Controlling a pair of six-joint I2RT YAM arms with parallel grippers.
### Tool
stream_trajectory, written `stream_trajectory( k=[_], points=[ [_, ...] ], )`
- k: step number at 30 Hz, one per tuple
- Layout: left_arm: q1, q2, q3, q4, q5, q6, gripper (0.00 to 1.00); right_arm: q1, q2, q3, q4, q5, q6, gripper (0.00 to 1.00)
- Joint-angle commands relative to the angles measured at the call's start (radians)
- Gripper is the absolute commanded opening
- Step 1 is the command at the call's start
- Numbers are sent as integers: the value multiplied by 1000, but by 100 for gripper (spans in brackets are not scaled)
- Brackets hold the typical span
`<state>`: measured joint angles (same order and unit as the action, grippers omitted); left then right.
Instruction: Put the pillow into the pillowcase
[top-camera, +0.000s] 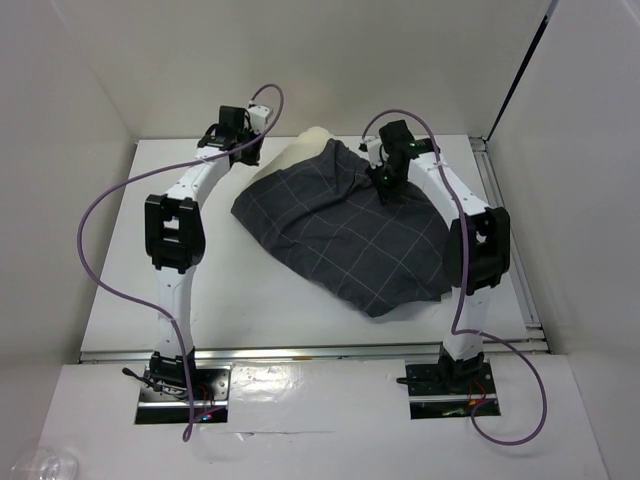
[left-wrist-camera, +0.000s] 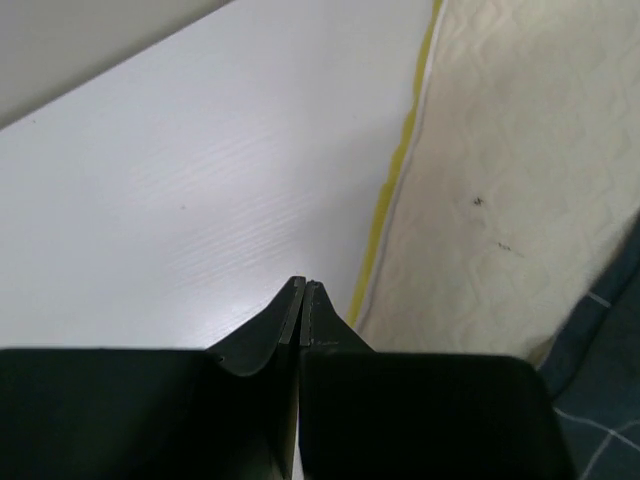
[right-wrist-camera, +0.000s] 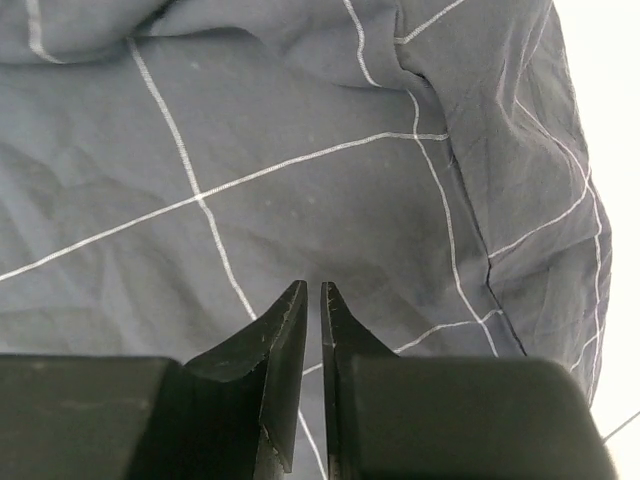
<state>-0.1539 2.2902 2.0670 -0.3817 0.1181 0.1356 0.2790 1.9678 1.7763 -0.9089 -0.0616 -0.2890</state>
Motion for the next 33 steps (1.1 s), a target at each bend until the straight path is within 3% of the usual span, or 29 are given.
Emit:
stream_trajectory(
  k=[1,6,12,15,22,29,33],
  points=[
    [-6,73,83,8,-25,50,4,8,16,-2,-12,46,-1,18],
    [-15,64,38,-26,124,81,4,-1,72,8,19,120,-10,17],
    [-24,64,38,-114,196,113,2,-21,153,78,51,154,-19,17],
    [-24,37,16,-157,328,143,2,-32,210,139,51,195,-28,17],
    [-24,17,42,-453,667,285,0,-61,333,325,139,233,-16,14],
    [-76,-119,-111,-487,704,367,0,-61,364,429,312,201,-7,14],
    [-99,-140,-111,-508,704,410,0,-25,347,498,343,91,42,31]
  ],
)
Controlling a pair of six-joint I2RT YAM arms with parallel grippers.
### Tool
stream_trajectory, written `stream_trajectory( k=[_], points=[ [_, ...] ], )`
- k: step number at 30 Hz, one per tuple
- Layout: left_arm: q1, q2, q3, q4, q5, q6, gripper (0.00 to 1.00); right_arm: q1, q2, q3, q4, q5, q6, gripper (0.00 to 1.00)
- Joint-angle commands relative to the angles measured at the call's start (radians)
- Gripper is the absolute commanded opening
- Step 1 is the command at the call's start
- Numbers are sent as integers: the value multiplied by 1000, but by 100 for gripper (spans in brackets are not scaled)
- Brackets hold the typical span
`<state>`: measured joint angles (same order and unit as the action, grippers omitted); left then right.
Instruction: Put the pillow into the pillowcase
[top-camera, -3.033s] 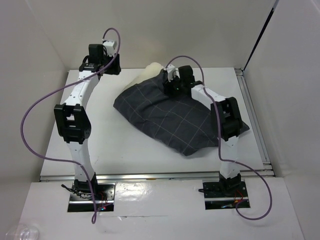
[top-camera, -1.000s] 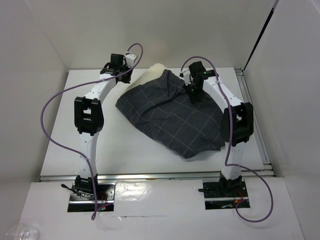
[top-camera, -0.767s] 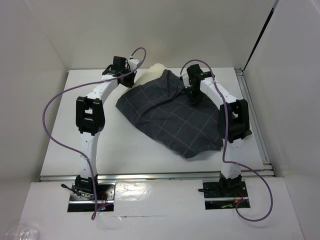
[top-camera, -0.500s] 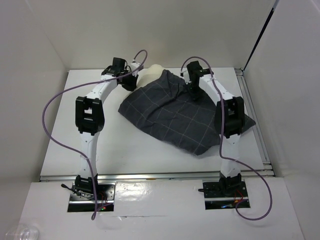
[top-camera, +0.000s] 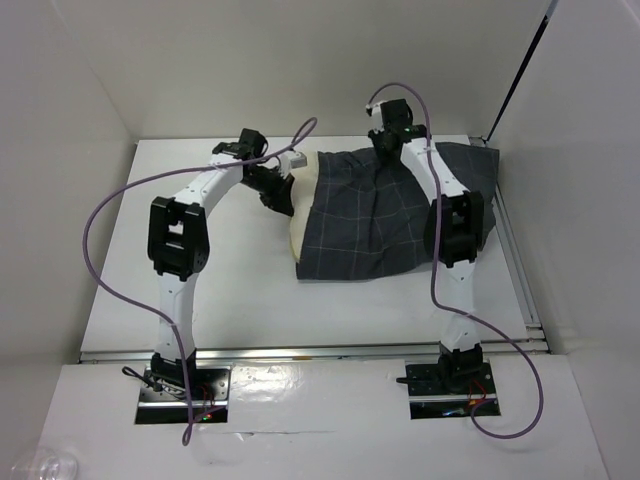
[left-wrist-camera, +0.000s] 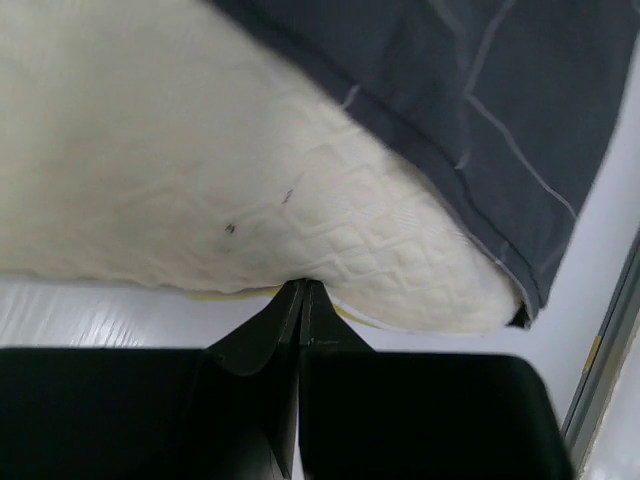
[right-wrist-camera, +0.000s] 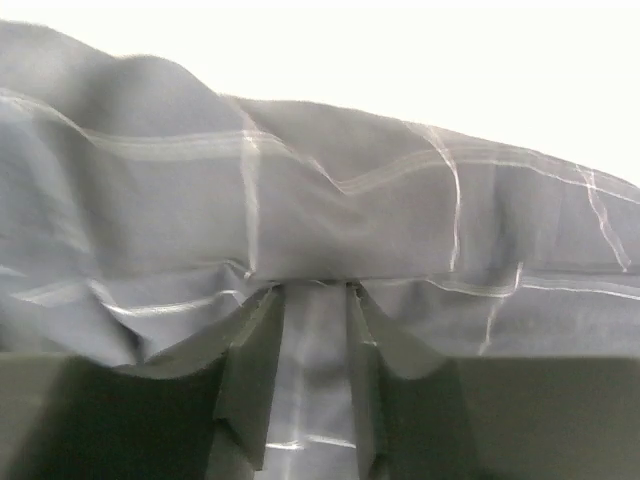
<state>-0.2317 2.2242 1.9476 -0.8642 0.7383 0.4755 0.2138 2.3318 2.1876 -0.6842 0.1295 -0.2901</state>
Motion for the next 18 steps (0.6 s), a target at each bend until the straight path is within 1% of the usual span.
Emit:
stream_trajectory(
  k=[1,2,3,4,6,7,8,9,11,13,14,17,18],
  points=[
    [-21,-74,17,-25,84,71,1,41,-53,75,161,-123,61,41],
    [-21,-74,17,-25,69,71,2,54,-74,75,173,-208,77,45],
    [-21,-74,17,-13,50,54,12,67,-95,64,189,-264,100,49],
    [-21,-83,17,13,-3,29,20,78,-142,26,242,-336,115,55],
    [-9,-104,-4,83,-43,-61,25,125,-157,15,268,-393,115,56],
    [12,-141,-47,164,-54,-92,28,146,-157,15,268,-393,115,56],
    [21,-167,-77,219,-94,-127,29,165,-138,53,250,-393,115,57],
    [31,-196,-113,279,-117,-194,29,192,-120,76,233,-393,115,57],
    [52,-272,-200,409,-164,-225,32,205,-69,119,209,-372,128,57],
    [52,-316,-257,479,-203,-250,32,216,-48,120,221,-372,150,57],
    [52,-331,-295,500,-215,-250,32,228,-32,120,239,-358,151,57],
    [61,-351,-308,501,-237,-250,32,237,-2,135,262,-305,151,57],
    [61,-351,-308,490,-237,-250,32,248,24,146,262,-262,151,57]
  ],
)
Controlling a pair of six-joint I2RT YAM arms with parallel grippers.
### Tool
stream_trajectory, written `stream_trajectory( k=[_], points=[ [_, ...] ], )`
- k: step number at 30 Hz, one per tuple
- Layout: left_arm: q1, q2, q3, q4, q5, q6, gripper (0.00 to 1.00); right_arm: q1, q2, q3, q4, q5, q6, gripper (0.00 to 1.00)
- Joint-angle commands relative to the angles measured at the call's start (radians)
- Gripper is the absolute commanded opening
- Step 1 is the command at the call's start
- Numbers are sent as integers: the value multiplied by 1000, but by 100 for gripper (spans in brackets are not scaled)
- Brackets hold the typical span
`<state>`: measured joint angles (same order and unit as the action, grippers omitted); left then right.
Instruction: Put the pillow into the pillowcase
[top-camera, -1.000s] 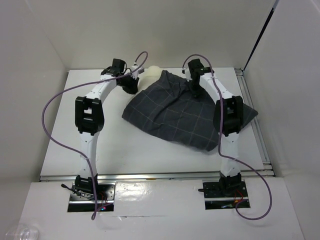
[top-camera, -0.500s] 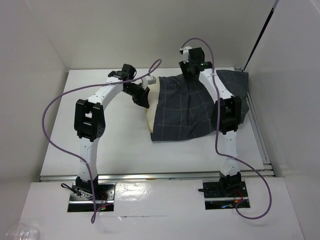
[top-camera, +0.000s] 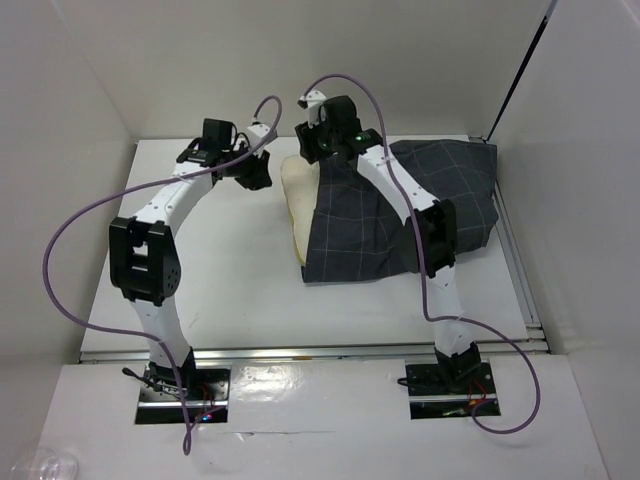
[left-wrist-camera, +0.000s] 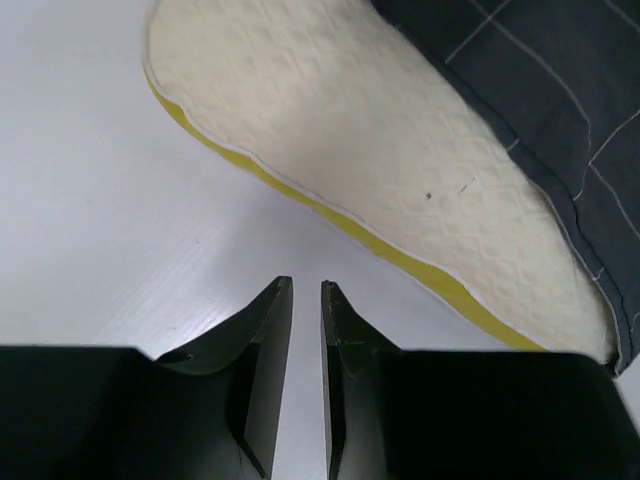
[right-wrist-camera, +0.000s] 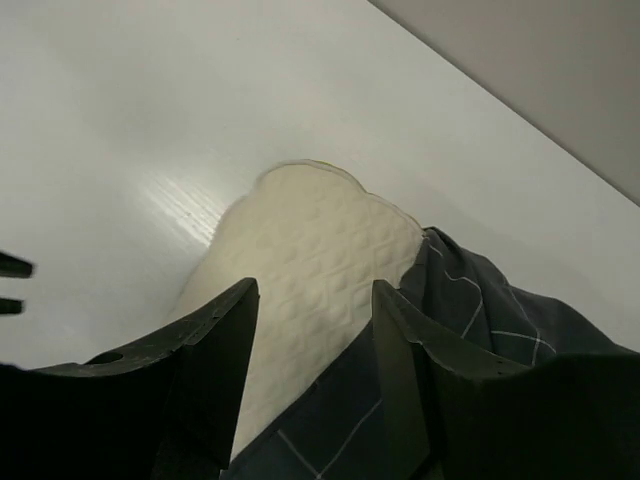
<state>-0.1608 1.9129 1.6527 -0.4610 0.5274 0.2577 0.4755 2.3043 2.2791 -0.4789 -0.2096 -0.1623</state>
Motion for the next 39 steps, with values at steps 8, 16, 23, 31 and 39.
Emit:
stream_trajectory(
  k=[8,16,23,31,39],
  points=[
    [21,-49,-34,96,-26,-23,32,-14,83,28,103,237,-2,57],
    [21,53,36,105,-63,-57,32,-26,115,71,0,150,7,0],
    [30,318,254,-40,68,-181,31,-35,90,48,0,29,35,0],
    [30,422,335,-5,222,-288,27,-35,72,48,-18,-14,66,0],
    [40,472,398,15,485,-428,20,18,81,105,-38,-102,95,0]
  ],
)
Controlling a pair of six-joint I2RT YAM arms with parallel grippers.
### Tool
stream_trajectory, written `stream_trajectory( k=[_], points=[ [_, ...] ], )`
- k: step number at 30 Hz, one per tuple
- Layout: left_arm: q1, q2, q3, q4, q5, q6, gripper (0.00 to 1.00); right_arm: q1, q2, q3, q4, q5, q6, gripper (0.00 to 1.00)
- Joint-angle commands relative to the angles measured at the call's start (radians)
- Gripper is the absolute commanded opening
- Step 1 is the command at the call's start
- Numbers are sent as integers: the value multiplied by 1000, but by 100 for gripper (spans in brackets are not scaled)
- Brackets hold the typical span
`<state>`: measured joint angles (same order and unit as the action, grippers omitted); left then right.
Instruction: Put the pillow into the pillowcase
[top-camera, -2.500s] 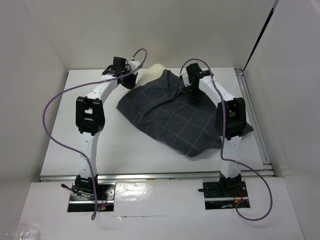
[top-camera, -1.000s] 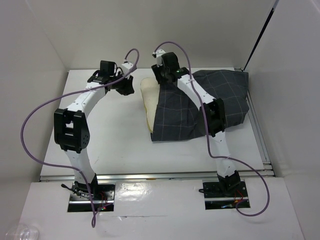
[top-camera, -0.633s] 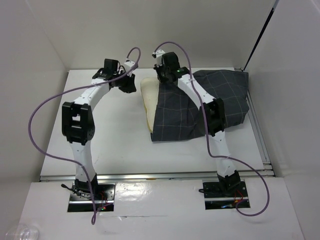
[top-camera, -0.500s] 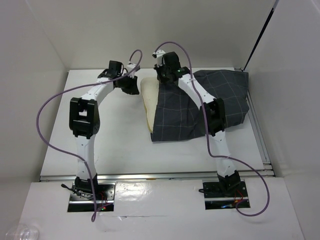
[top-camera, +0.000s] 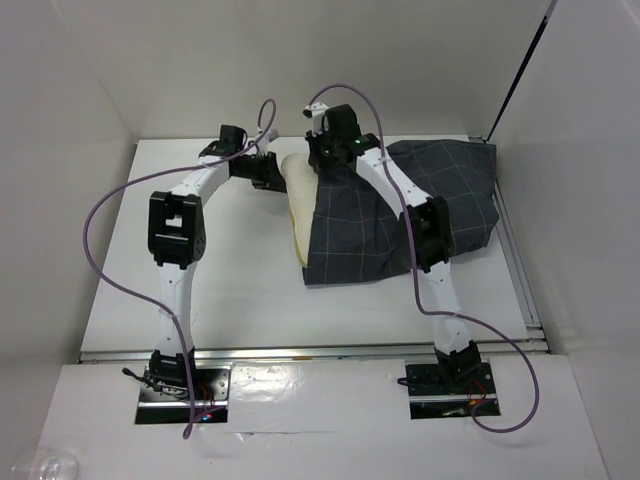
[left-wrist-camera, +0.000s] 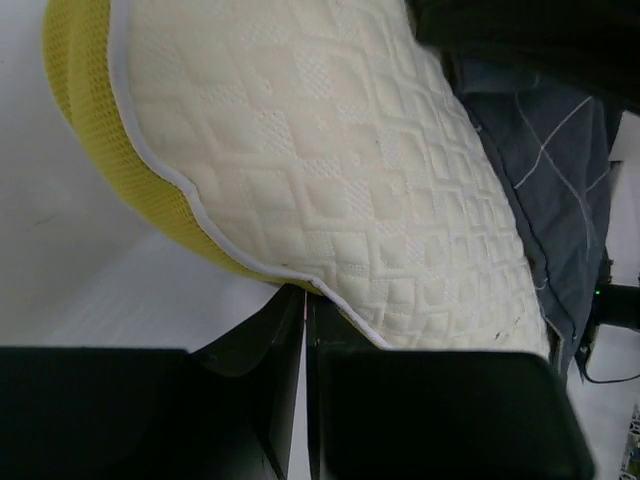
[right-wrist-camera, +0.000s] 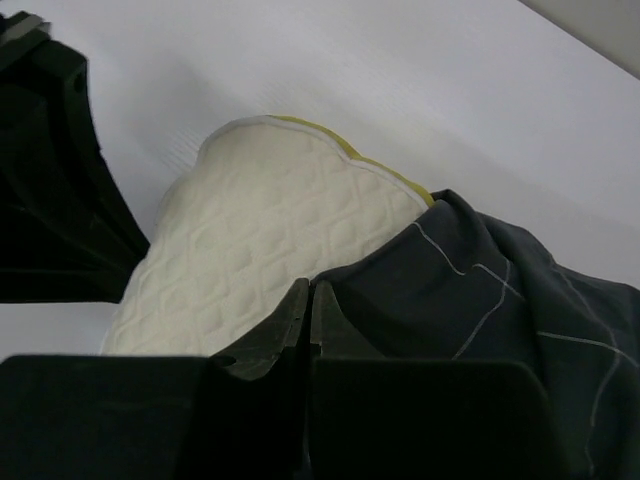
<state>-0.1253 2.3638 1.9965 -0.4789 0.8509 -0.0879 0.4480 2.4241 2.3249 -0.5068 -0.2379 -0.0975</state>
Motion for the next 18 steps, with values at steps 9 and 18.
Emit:
stream_trajectory(
  k=[9,18],
  points=[
    [4,78,93,105,241,-219,20,138,-20,139,30,-150,74,0],
    [-5,127,111,242,329,-415,20,179,-11,157,39,-261,123,0]
  ],
)
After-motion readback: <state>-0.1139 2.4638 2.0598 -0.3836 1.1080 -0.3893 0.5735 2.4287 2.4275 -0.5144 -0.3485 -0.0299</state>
